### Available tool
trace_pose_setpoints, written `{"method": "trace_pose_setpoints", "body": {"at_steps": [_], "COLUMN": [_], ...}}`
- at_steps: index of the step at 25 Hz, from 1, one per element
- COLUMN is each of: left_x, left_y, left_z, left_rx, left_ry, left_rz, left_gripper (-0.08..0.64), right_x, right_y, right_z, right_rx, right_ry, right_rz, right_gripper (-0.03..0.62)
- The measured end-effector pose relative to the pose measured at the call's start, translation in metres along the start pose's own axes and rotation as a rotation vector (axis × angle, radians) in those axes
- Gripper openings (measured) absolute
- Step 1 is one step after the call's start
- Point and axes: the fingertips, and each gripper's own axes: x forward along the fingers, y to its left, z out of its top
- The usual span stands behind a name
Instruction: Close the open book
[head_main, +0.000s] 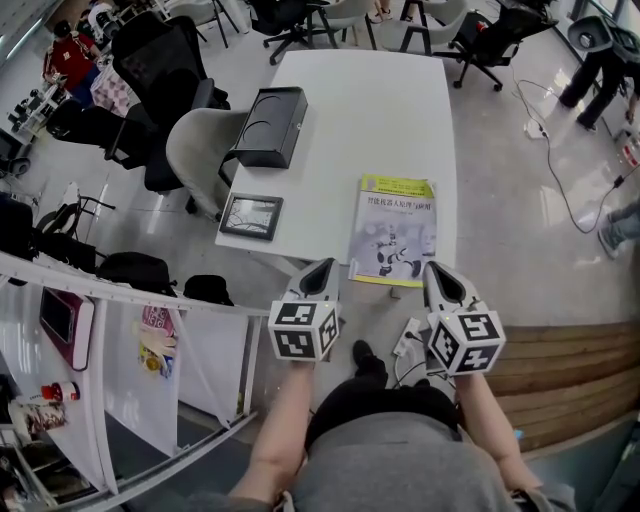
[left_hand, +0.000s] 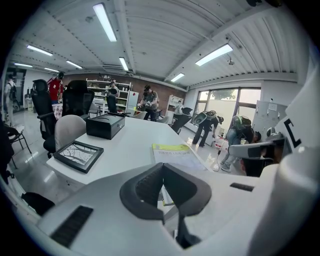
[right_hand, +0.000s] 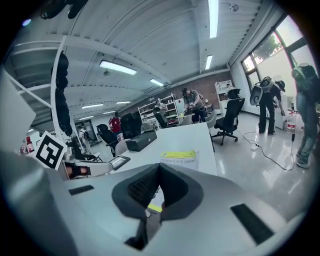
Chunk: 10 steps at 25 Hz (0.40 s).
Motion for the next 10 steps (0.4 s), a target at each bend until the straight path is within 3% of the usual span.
{"method": "trace_pose_setpoints", "body": {"at_steps": [10], "left_x": [-0.0014], "left_y": [0.0059], "left_z": [-0.0016], "left_rx": [-0.011], "left_ry": [-0.002], "left_rz": [0.018], "left_gripper": [0.006], "right_x": [0.0006], "right_y": [0.0022], "right_z": [-0.0029], "right_rx": [-0.004], "right_ry": [0.002], "right_rz": [0.005], "right_gripper": [0.003]}}
